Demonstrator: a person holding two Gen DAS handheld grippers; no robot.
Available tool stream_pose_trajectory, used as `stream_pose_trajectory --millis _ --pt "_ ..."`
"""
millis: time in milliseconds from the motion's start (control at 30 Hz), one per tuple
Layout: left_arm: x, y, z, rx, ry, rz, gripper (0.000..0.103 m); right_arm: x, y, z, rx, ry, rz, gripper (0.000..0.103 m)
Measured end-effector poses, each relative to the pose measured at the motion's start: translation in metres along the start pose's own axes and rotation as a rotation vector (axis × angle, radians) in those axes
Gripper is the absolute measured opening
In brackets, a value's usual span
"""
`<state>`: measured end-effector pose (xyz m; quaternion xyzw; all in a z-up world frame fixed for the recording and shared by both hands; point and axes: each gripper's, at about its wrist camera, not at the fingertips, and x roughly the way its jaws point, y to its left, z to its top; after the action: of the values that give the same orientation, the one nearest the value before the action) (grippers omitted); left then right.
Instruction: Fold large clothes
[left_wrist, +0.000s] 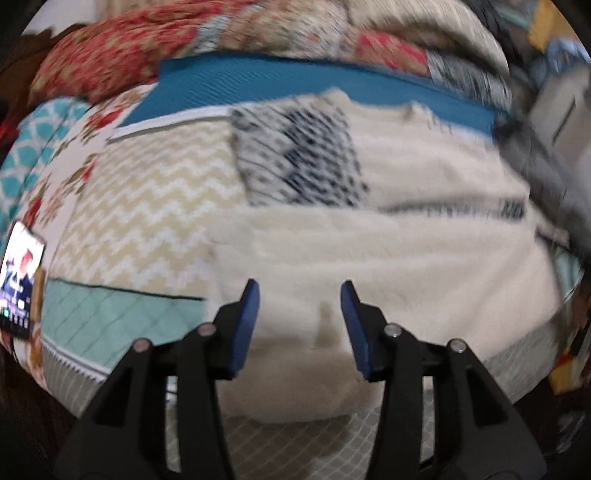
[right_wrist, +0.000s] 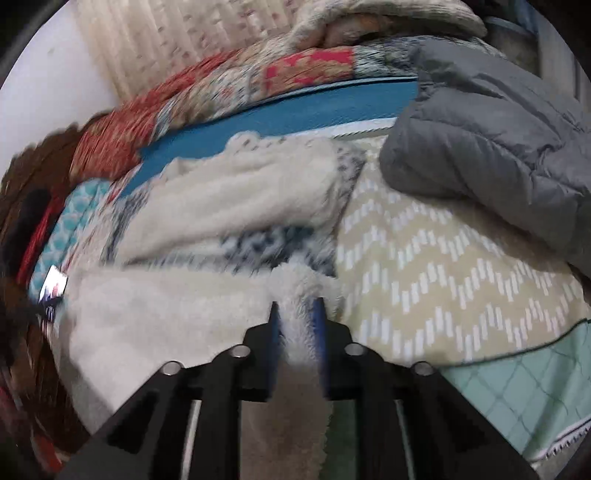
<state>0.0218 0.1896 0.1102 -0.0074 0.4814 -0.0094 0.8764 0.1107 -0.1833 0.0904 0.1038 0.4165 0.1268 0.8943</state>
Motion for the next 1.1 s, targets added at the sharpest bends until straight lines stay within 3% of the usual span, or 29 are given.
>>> stream_pose_trajectory --millis 33,67,133,200,300,467,567,700,800,900,933,1000,1100 --pt "0.009 -0.002 -0.001 0.011 0.019 0.018 0.044 0.005 -0.004 0.001 0.008 -0.009 -0.033 0.074" --pt "0.03 -0.004 -0.004 0.031 0.077 0.088 0.044 0.013 -0.008 0.0 0.009 0.006 -0.055 0.074" --pt "0.053 -0.001 -0.009 0.02 0.132 0.107 0.045 0.028 -0.017 -0.007 0.048 0.043 -0.026 0.074" --pt "0.052 0.004 -0.01 -0.01 0.098 0.084 0.046 0.024 -0.025 -0.008 0.089 0.023 0.013 0.069" --pt "0.042 0.01 -0.007 -0.042 0.097 0.05 0.046 0.002 -0.026 -0.007 0.108 -0.001 0.008 0.049" --pt "0.006 0.022 -0.006 -0.113 0.007 0.006 0.046 -0.045 -0.01 -0.017 0.08 -0.086 0.081 0.045" --pt "-0.01 0.019 0.001 -0.135 -0.037 -0.059 0.046 -0.057 0.011 -0.022 0.035 -0.072 0.158 0.045" --pt "0.003 -0.004 0.011 -0.058 -0.025 -0.045 0.046 -0.041 0.059 -0.018 -0.067 -0.015 0.235 0.045" --pt "0.034 -0.006 0.019 -0.056 0.035 0.004 0.046 -0.006 0.086 -0.019 -0.1 0.055 0.252 0.045" --pt "0.062 0.002 0.017 -0.068 0.078 0.034 0.048 0.043 0.083 -0.026 -0.082 0.164 0.189 0.045" --pt "0.065 0.001 0.015 -0.052 0.061 0.041 0.05 0.051 0.08 -0.03 -0.077 0.163 0.199 0.045" --pt "0.066 -0.007 0.011 0.001 0.033 0.074 0.05 0.049 0.079 -0.038 -0.113 0.078 0.217 0.045" --pt "0.067 -0.01 0.009 0.011 0.013 0.091 0.05 0.047 0.085 -0.041 -0.149 0.064 0.192 0.045"
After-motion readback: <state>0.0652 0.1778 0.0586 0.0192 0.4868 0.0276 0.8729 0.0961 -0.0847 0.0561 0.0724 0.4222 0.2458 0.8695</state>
